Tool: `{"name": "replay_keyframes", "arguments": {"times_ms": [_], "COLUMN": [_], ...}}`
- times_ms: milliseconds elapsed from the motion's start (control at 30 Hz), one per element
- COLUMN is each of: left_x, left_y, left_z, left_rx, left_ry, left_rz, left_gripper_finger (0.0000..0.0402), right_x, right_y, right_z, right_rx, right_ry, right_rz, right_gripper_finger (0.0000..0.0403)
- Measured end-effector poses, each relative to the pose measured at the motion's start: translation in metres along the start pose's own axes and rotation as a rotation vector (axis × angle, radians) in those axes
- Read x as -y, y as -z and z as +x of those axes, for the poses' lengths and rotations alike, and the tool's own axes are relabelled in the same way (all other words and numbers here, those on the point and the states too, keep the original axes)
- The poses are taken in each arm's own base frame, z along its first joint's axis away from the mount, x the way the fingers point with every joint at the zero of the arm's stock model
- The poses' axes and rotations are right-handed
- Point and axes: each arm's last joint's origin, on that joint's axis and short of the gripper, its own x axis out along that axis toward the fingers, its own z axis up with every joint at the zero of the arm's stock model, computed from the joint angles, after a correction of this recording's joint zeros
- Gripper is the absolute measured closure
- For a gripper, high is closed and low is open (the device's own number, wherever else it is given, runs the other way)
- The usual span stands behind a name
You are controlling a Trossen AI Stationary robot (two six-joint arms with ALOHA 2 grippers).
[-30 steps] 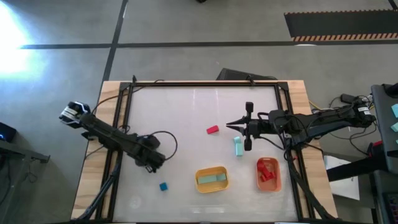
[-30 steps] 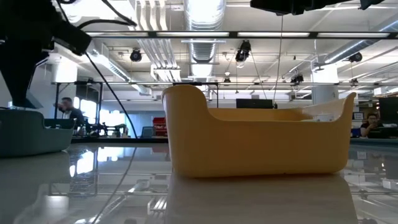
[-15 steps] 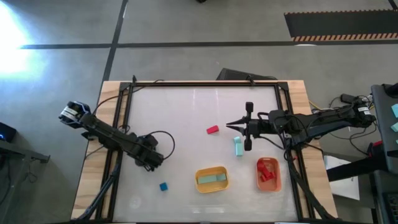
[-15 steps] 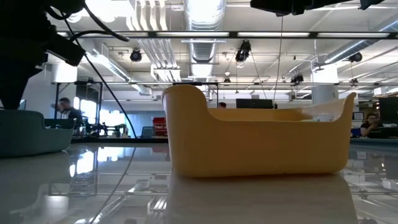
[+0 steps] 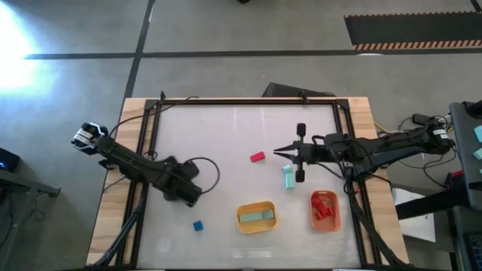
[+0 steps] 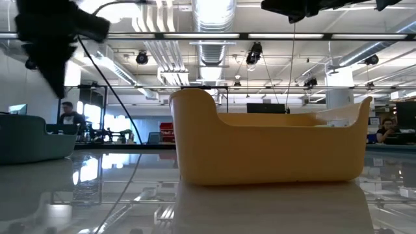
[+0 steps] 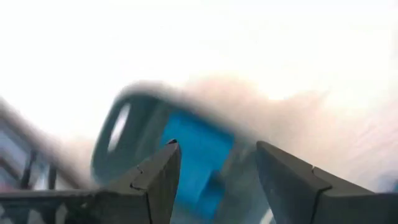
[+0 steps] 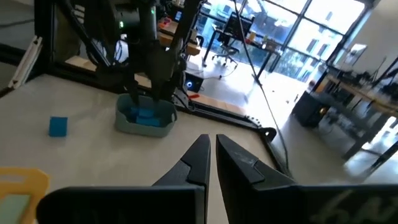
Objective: Sort & place blocks by color
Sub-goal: Put the red block into the orange bin
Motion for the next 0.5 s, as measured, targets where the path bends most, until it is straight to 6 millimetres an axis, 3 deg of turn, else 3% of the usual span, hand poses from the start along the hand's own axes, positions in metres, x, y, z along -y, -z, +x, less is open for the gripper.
{"name": "replay_keyframes", "arguments": {"times_ms": [333,500], "left_x": [0.052,0.048], "left_y": [-0.038,-0.049], "left_z": [-0.01,0.0], "left_rx": [0.749,0.96], "left_ry": [0.336,0.346], "left_rz": [0.617,0.711], "left_gripper_finger": [0.021,0.0211], "right_x": [-0.009,-0.01], "right_y": [0.022,0.037], "right_z": [0.018,0.025], "right_rx": [-0.147,-0.28], "right_ry": [0.017,0.169], "right_rz": [0.211,0.288], "right_gripper_finger": [0.0385,0.0385]}}
